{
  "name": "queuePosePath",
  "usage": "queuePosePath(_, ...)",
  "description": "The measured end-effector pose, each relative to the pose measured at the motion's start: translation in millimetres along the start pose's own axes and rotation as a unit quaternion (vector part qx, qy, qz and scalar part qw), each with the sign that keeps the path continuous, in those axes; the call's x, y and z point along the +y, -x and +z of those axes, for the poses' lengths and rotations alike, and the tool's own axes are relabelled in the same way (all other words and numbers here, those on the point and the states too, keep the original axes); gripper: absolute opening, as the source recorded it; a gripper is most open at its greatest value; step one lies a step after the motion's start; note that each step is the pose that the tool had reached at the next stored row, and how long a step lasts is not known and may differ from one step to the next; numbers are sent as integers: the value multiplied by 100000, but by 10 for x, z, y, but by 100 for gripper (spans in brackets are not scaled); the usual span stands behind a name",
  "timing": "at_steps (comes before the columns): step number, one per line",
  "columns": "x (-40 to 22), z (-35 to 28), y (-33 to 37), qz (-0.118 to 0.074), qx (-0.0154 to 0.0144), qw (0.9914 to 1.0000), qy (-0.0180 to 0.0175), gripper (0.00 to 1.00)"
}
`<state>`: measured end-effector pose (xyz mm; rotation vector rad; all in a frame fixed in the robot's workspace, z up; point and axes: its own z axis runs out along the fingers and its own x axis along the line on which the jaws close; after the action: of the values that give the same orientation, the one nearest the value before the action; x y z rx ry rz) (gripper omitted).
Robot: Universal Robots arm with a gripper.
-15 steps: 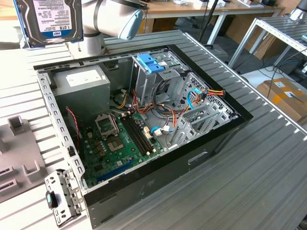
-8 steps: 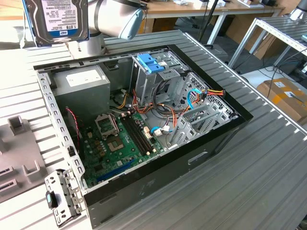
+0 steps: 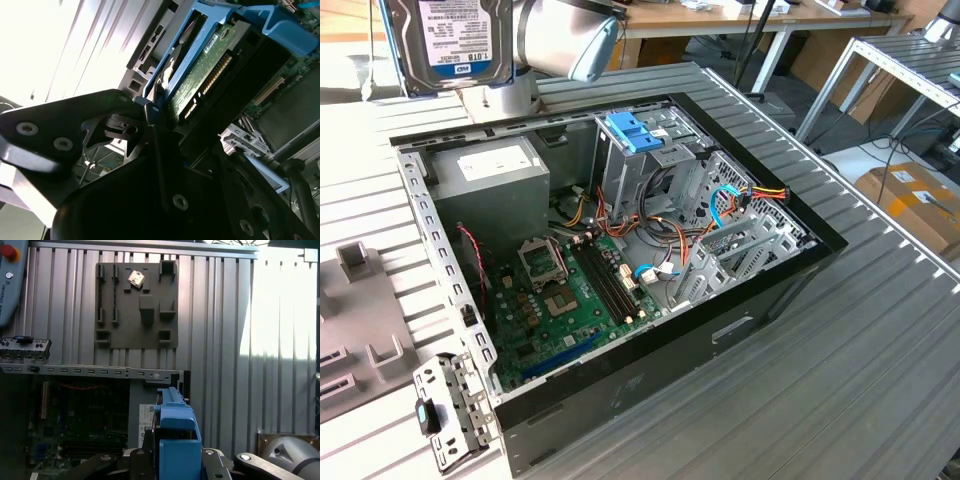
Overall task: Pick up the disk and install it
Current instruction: 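Pick up the disk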
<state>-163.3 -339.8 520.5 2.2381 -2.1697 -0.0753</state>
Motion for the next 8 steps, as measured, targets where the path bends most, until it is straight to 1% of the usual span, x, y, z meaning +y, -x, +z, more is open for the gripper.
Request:
queuePosePath(4, -22, 0, -37, 1, -2, 100000, -1, 36)
queuePosePath(8, -60, -2, -70, 0, 7, 100000, 8, 36)
